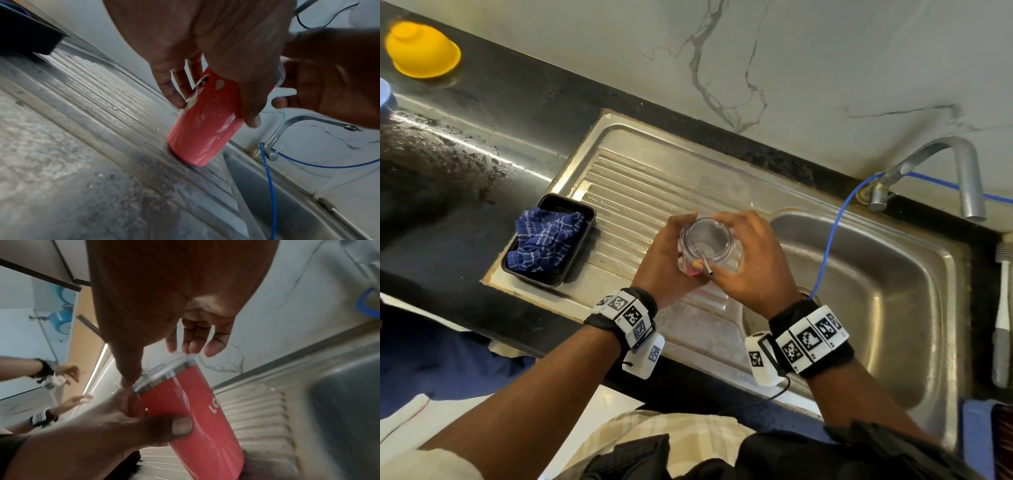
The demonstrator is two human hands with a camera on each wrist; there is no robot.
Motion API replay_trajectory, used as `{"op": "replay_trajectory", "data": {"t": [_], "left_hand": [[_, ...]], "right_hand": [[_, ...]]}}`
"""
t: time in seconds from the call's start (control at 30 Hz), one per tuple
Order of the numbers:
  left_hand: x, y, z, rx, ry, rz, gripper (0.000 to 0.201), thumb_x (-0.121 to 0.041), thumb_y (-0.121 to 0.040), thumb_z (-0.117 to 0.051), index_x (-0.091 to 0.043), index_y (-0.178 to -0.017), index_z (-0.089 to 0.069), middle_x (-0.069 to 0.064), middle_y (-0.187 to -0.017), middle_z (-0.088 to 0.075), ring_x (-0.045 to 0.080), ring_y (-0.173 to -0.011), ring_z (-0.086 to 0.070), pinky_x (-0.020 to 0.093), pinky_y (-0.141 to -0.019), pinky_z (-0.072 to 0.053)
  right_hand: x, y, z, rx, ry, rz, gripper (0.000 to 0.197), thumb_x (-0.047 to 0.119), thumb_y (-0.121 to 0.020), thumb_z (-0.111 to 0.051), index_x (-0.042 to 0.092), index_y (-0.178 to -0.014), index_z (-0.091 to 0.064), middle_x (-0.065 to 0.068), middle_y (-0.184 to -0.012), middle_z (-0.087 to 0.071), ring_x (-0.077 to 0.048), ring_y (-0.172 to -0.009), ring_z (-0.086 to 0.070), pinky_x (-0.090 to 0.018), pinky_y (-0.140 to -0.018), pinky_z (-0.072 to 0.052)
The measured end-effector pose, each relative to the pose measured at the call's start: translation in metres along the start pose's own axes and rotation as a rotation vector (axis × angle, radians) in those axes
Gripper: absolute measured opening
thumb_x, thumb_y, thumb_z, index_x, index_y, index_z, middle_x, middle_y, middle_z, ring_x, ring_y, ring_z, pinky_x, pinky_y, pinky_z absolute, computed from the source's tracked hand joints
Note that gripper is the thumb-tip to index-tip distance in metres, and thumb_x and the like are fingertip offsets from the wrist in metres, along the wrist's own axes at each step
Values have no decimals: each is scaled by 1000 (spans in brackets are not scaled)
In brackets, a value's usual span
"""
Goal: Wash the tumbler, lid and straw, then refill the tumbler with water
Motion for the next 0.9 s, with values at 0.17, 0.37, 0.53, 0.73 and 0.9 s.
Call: {"op": "replay_trajectory", "data": {"t": [0.17,0.37,0.53,0.73,0.9], "left_hand": [[2,-1,6,39,-77,-34,104,-6,-63,-97,-28,-146,-37,-3,-129,-63,12,-116,-65,38,-93,-58],[-6,-10,10,63,-51,-48,103,-4,-62,-98,-41,-140,-42,-16,-126,-63,0,-116,-62,15,-86,-54],[-4,-37,-5,107,-136,4,105,-14,-68,-95,-34,-151,-34,-11,-144,-54,4,-132,-53,21,-99,-51],[24,-61,-32,329,-583,190,107,-31,-70,-94,-20,-158,-36,3,-163,-28,25,-150,-27,38,-122,-32],[26,-65,-38,344,-754,208,91,-41,-71,-91,-27,-151,-49,-3,-161,-27,23,-149,-24,45,-116,-40]], "right_hand": [[-19,2,-20,56,-171,-150,106,42,-63,-102,21,-151,-47,5,-144,-55,-11,-133,-55,-32,-112,-46],[-26,-13,-29,25,-266,-247,97,44,-56,-103,31,-138,-53,13,-124,-70,-4,-113,-68,-27,-95,-57],[-50,-43,-3,26,-244,-279,90,41,-54,-104,33,-130,-56,16,-115,-72,0,-103,-68,-18,-84,-55],[-95,-117,48,-100,-157,-234,89,39,-55,-105,28,-130,-58,14,-119,-68,-4,-103,-65,-2,-82,-43],[-133,-173,72,-194,-10,-168,98,44,-53,-104,17,-136,-60,-1,-130,-62,-13,-115,-58,-17,-95,-44]]}}
Point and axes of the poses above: each hand's wrist, its own y-axis away from the middle knuckle, its own z-axis out of the back of the hand, x = y × z, the point moved 3 cm from there along -y, towards the middle knuckle
